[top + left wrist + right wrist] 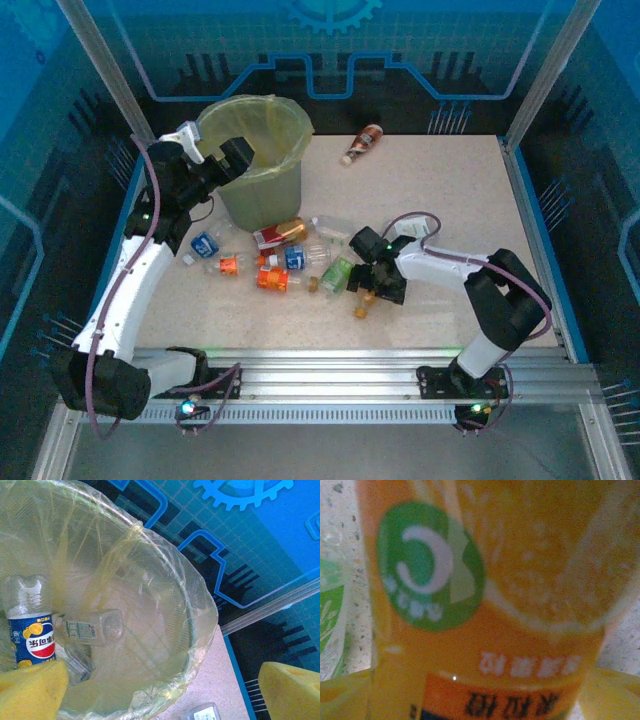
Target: Put the plastic bottles in the bin
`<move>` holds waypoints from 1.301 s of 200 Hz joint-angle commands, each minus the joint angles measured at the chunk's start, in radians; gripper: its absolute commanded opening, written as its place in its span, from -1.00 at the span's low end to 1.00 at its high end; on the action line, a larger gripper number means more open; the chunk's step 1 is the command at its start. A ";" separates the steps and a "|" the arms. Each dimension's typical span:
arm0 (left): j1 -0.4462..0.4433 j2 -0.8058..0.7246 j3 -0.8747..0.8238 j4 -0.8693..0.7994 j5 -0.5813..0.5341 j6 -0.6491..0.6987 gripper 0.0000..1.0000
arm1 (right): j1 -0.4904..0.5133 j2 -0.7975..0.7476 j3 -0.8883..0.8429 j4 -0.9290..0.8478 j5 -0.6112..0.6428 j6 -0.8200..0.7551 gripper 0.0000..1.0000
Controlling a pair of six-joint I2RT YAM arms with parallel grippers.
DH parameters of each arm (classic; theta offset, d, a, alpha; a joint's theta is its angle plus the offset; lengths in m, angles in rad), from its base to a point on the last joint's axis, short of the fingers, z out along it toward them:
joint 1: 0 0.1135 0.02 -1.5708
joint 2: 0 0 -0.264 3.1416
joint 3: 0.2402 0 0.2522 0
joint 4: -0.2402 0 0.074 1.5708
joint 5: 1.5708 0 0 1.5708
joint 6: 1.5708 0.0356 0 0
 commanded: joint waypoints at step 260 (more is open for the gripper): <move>-0.294 0.216 0.290 -0.113 0.420 0.168 0.98 | 0.157 -0.527 0.024 0.466 0.093 -0.554 0.14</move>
